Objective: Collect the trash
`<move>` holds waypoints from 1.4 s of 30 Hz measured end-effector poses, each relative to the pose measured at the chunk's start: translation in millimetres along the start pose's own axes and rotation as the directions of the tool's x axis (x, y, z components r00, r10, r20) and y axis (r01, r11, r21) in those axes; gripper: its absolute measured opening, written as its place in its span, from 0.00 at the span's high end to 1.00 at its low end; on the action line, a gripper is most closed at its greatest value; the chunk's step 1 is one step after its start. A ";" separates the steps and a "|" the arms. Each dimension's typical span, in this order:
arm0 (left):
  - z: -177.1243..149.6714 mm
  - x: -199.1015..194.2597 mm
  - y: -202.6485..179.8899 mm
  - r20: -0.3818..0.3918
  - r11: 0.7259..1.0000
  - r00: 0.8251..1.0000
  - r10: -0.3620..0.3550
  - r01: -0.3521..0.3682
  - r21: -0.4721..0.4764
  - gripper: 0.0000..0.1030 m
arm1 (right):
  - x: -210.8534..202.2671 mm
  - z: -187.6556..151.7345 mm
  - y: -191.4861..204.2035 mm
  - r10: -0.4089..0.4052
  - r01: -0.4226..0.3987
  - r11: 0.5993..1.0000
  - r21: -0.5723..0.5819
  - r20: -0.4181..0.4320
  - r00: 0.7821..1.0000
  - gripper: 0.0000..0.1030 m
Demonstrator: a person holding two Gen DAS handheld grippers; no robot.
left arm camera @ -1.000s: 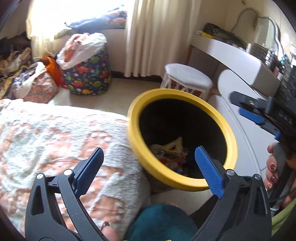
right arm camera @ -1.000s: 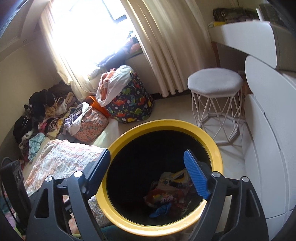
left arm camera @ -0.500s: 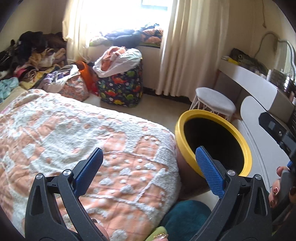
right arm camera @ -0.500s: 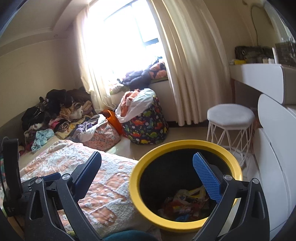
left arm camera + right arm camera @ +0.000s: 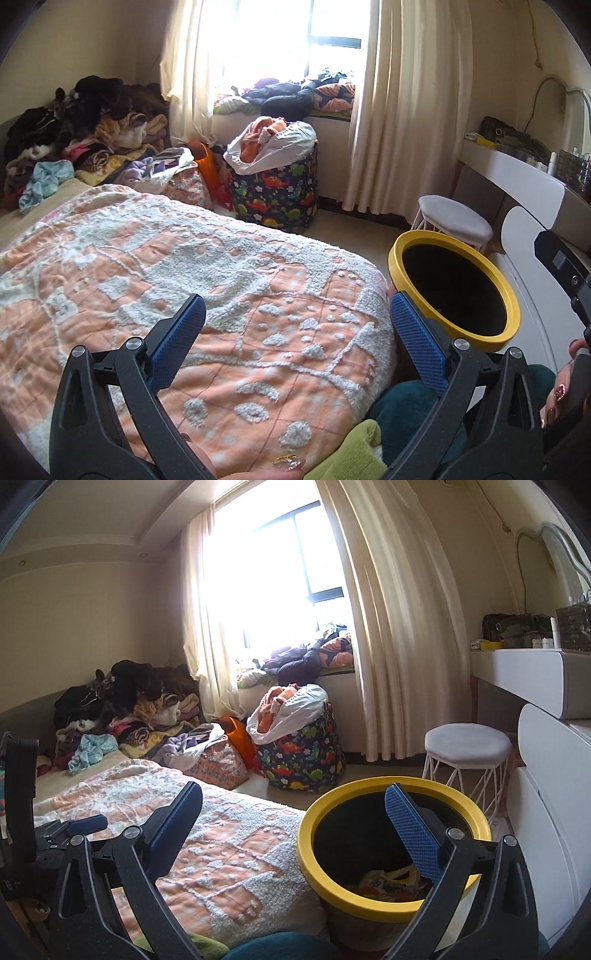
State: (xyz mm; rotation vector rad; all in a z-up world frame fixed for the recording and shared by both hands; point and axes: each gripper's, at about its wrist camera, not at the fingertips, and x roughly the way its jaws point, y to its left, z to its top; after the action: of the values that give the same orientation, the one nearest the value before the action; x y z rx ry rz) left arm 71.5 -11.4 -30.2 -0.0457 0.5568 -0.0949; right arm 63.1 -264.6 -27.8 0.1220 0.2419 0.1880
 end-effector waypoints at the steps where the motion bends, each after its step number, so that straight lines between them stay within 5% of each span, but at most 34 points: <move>1: -2.0 -1.8 0.5 0.006 1.000 1.000 0.002 -0.002 0.005 0.11 | -1.1 -0.6 1.6 0.000 0.000 1.000 -0.005 0.004 1.000 0.06; 42: -4.3 -11.6 -4.5 0.043 1.000 0.999 0.009 -0.010 0.018 0.11 | -1.6 -2.2 -4.3 -0.009 0.009 1.000 0.002 0.021 1.000 0.06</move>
State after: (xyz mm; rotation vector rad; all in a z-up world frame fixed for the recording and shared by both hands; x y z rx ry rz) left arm 59.1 -14.7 -27.4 -0.0277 0.5129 -0.0897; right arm 61.8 -268.9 -30.1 0.1247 0.2219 0.1772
